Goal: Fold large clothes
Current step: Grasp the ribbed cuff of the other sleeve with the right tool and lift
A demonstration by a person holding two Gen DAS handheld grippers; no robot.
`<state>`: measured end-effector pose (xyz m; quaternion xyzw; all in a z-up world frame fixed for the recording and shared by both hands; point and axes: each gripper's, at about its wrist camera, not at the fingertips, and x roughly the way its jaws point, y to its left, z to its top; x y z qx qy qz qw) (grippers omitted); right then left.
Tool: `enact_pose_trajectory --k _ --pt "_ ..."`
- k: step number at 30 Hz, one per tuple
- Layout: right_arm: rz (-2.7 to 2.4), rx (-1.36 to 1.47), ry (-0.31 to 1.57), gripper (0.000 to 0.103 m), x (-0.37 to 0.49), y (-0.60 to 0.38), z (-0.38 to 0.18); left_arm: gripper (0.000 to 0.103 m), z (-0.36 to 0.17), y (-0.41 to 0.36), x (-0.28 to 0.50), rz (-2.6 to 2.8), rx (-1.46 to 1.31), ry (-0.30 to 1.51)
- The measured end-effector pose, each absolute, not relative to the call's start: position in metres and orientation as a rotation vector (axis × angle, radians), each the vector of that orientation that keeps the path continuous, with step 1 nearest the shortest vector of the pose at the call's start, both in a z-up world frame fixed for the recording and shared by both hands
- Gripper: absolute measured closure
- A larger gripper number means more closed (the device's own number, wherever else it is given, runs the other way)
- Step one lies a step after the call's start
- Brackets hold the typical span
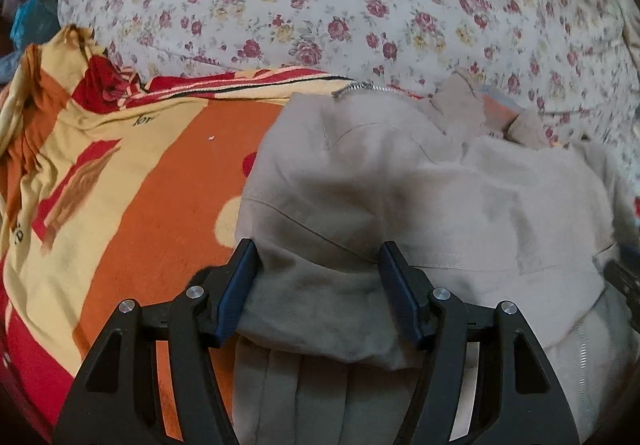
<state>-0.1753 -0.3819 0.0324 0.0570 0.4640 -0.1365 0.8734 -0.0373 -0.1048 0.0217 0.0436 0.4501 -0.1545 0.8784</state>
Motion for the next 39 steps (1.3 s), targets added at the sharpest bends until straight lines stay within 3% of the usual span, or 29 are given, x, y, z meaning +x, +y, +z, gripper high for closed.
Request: enact_pose_trajectory --k 5,7,9,15,18,20,21,22,25,39 --pt "-0.336 0.322 0.892 0.033 -0.224 -0.433 0.06 0.04 0.032 -0.094 -0.039 -0.34 0.007 0.924" --pt "-0.4 0.427 0.853 0.022 -0.239 -0.466 0.066 0.04 0.032 -0.094 -0.038 -0.337 -0.003 0.93" --pt "-0.457 0.517 0.835 0.021 -0.24 -0.492 0.065 0.04 0.029 -0.095 -0.037 -0.331 -0.004 0.942" --pt "-0.401 1.029 0.784 0.021 -0.227 -0.561 0.005 0.04 0.024 -0.102 -0.037 -0.318 0.034 0.94" --pt "-0.439 1.133 0.731 0.021 -0.216 -0.572 -0.013 0.04 0.021 -0.106 -0.036 -0.313 0.054 0.941" --pt "-0.452 1.131 0.678 0.048 -0.208 -0.576 -0.012 0.04 0.02 -0.108 -0.035 -0.313 0.067 0.939" --pt "-0.439 1.117 0.674 0.076 -0.205 -0.575 -0.009 0.04 0.02 -0.108 -0.035 -0.314 0.07 0.94" --pt "-0.419 1.105 0.674 0.082 -0.2 -0.576 -0.006 0.04 0.02 -0.108 -0.034 -0.314 0.068 0.941" --pt "-0.409 0.977 0.631 0.086 -0.205 -0.572 0.029 0.04 0.021 -0.107 -0.034 -0.315 0.06 0.943" --pt "-0.346 0.706 0.339 0.088 -0.286 -0.581 0.209 0.04 0.031 -0.097 -0.039 -0.329 -0.005 0.936"
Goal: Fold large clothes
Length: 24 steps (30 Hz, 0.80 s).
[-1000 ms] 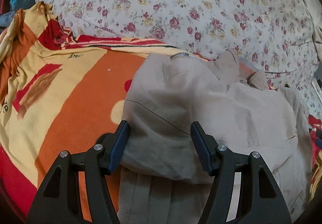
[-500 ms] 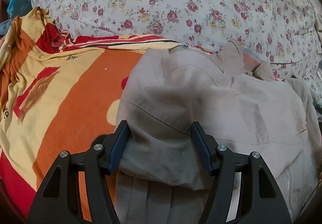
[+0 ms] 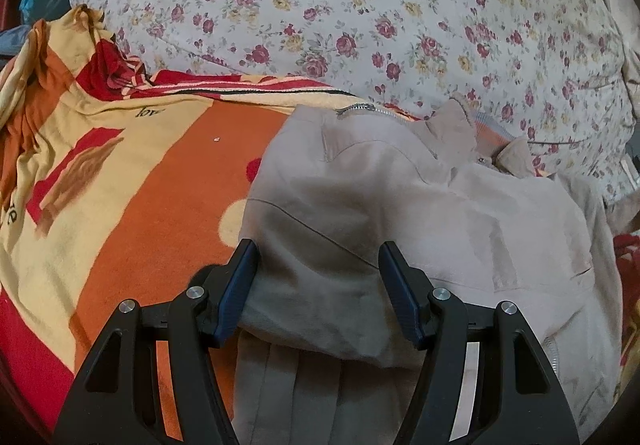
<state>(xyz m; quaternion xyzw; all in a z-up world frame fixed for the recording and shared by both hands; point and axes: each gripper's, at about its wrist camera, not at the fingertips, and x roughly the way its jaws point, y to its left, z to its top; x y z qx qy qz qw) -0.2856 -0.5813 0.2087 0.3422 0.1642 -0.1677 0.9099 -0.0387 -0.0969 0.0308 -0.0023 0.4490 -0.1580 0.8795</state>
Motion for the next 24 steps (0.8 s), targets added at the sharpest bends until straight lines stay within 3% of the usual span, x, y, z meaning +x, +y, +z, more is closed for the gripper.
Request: enact_pose_trajectory --k 5,13,18,24 --pt "-0.289 0.645 0.263 0.089 -0.303 -0.568 0.25 0.04 0.033 -0.096 -0.04 -0.334 -0.014 0.935" --pt "-0.223 0.609 0.292 0.089 -0.295 -0.542 0.263 0.04 0.036 -0.091 -0.041 -0.344 -0.028 0.933" --pt "-0.049 0.531 0.271 0.09 -0.282 -0.505 0.303 0.04 0.04 -0.087 -0.042 -0.35 -0.057 0.93" --pt "0.269 0.459 0.389 0.09 -0.223 -0.436 0.324 0.04 0.051 -0.079 -0.044 -0.393 -0.119 0.895"
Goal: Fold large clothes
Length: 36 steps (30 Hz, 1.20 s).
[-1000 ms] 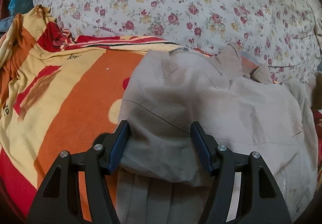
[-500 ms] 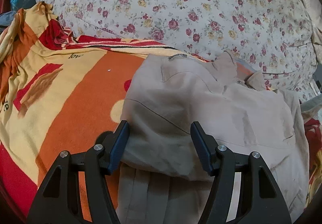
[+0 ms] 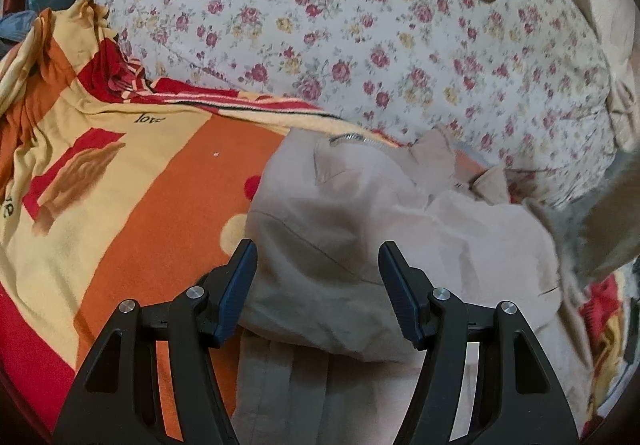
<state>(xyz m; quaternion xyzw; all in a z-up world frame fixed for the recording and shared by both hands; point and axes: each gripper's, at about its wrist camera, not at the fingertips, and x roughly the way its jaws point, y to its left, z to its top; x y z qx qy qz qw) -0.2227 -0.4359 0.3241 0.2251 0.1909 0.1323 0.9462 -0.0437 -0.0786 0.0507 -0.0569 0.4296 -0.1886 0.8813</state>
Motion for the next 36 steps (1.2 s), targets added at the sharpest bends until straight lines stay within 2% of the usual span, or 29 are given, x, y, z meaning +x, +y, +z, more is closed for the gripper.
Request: enact_pose_trajectory --k 4,8,10,11,12,13,15,16,22,26,32,36 --pt "0.369 0.419 0.548 0.09 -0.168 -0.382 0.286 0.04 0.052 -0.072 -0.039 -0.44 -0.2 0.917" --pt "0.427 0.467 0.771 0.089 -0.111 -0.343 0.209 0.04 0.046 -0.068 -0.03 -0.472 -0.265 0.96" --pt "0.395 0.461 0.886 0.076 -0.096 -0.335 0.174 0.038 0.044 -0.066 -0.026 -0.481 -0.295 0.975" --pt "0.376 0.458 0.903 0.073 -0.095 -0.335 0.162 0.034 0.044 -0.064 -0.025 -0.498 -0.328 0.983" --pt "0.365 0.469 0.889 0.065 -0.099 -0.339 0.155 0.025 0.044 -0.063 -0.024 -0.514 -0.358 0.985" --pt "0.349 0.49 0.866 0.052 -0.104 -0.347 0.152 0.021 0.044 -0.06 -0.024 -0.535 -0.396 0.984" --pt "0.313 0.537 0.815 0.037 -0.117 -0.364 0.15 0.017 0.044 -0.059 -0.023 -0.579 -0.469 0.991" --pt "0.297 0.568 0.787 0.034 -0.124 -0.375 0.149 0.017 0.045 -0.059 -0.023 -0.595 -0.482 0.991" --pt "0.197 0.642 0.771 0.034 -0.166 -0.417 0.132 0.017 0.048 -0.069 -0.03 -0.658 -0.473 0.992" --pt "0.209 0.665 0.846 0.034 -0.184 -0.414 0.096 0.017 0.055 -0.073 -0.035 -0.683 -0.46 0.972" --pt "0.36 0.617 0.94 0.034 -0.149 -0.346 0.059 0.017 0.061 -0.048 -0.031 -0.588 -0.471 0.928" --pt "0.433 0.714 0.965 0.034 -0.104 -0.315 0.037 0.017 0.065 -0.026 -0.021 -0.597 -0.571 0.914"
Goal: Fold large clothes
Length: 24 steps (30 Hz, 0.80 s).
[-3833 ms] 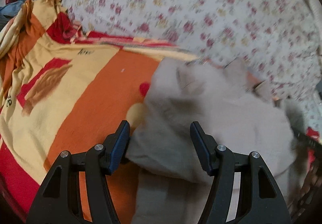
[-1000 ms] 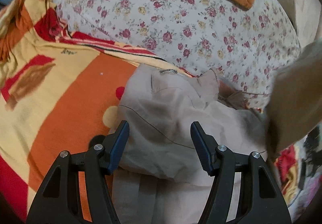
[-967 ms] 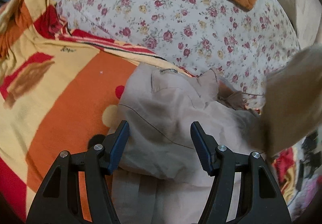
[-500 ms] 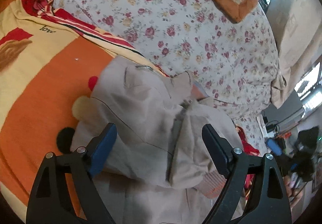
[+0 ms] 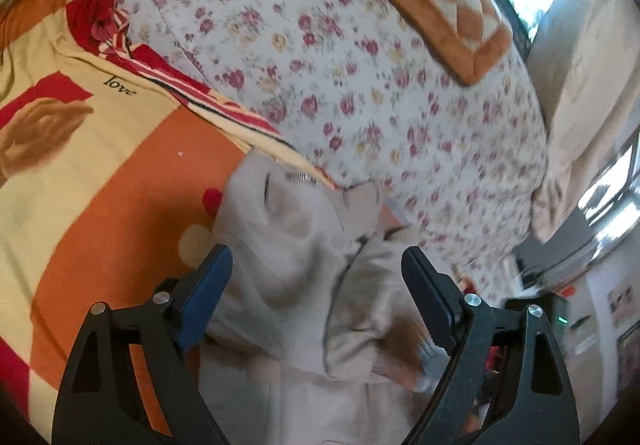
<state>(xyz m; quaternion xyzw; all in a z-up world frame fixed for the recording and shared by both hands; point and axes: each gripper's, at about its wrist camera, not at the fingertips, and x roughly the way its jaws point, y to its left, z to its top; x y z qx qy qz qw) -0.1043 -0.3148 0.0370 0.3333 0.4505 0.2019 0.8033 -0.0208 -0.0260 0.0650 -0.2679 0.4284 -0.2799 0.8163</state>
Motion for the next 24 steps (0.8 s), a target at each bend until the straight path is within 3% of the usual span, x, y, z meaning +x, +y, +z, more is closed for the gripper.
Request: enact_pose_trajectory --k 5,9,15,20,21,24 --pt "0.521 0.969 0.877 0.034 -0.05 -0.304 0.031 0.017 0.061 -0.016 -0.008 -0.614 -0.642 0.932" --pt "0.529 1.012 0.843 0.034 -0.058 -0.315 0.047 0.017 0.059 -0.015 -0.006 -0.621 -0.676 0.954" --pt "0.2 0.619 0.843 0.032 -0.141 -0.376 0.09 0.017 0.055 -0.027 -0.017 -0.633 -0.636 1.0" --pt "-0.156 0.405 0.899 0.032 -0.211 -0.439 0.088 0.017 0.044 -0.053 -0.025 -0.628 -0.549 1.044" --pt "-0.189 0.398 0.917 0.032 -0.219 -0.448 0.083 0.021 0.043 -0.06 -0.025 -0.625 -0.517 1.031" --pt "-0.261 0.352 0.982 0.032 -0.232 -0.458 0.062 0.067 0.045 -0.08 -0.02 -0.624 -0.396 1.011"
